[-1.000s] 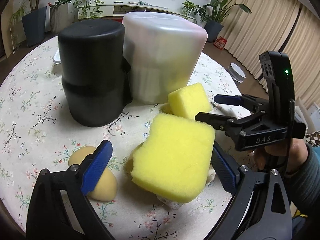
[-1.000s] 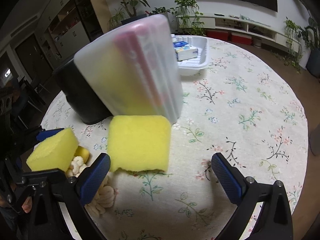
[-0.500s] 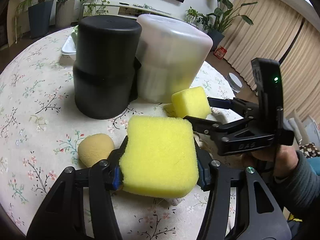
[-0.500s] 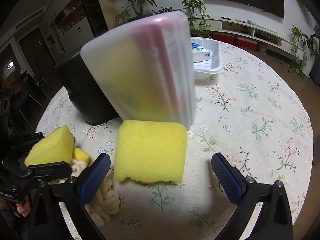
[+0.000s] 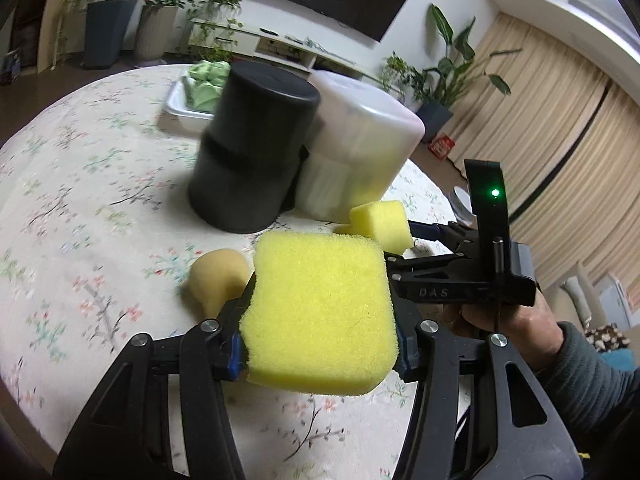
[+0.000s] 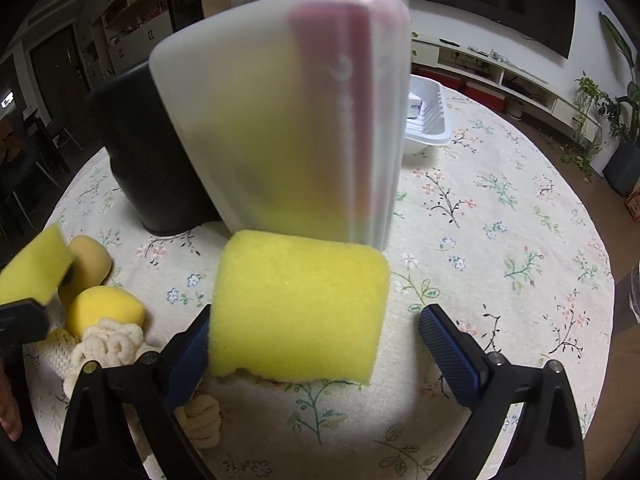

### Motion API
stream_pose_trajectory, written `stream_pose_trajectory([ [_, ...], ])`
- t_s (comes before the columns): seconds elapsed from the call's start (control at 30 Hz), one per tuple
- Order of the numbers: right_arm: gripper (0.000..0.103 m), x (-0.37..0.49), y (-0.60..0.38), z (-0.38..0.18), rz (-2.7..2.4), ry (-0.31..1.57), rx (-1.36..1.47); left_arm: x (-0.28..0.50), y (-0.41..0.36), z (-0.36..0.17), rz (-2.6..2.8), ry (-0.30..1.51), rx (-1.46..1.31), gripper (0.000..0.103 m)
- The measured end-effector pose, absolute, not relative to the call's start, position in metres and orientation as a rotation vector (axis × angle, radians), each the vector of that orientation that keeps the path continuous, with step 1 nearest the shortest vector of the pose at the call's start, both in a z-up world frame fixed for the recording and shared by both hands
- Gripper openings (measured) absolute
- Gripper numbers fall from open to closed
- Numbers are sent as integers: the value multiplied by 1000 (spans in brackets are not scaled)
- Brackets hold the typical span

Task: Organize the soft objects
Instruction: 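Grasp a yellow sponge with the left gripper while the right gripper grasps another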

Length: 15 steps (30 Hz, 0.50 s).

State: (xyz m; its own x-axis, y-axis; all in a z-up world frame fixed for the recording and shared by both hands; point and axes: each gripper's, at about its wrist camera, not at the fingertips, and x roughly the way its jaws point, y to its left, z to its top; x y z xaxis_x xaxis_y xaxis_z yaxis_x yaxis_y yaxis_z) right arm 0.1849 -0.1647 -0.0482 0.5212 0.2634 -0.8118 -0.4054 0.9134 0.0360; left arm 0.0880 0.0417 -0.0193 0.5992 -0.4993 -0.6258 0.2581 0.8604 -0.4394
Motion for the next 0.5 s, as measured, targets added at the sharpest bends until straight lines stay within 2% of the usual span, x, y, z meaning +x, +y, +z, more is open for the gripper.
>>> stream_pose_trajectory([
  [0.23,94,187,-163,-48,376,932,-183,72,54,-31,-369,848,-340,50],
  [0.33,82,182,-165,-46,368,921,-177,71,54,-33,-327,850,-329,50],
  [0.4,66,176,-165,-44,365,912,-180,68,54,-30,-305,834,-313,50],
  [0.5,65,167,-170,-41,361,917,-176,67,59,-26,-289,819,-305,50],
])
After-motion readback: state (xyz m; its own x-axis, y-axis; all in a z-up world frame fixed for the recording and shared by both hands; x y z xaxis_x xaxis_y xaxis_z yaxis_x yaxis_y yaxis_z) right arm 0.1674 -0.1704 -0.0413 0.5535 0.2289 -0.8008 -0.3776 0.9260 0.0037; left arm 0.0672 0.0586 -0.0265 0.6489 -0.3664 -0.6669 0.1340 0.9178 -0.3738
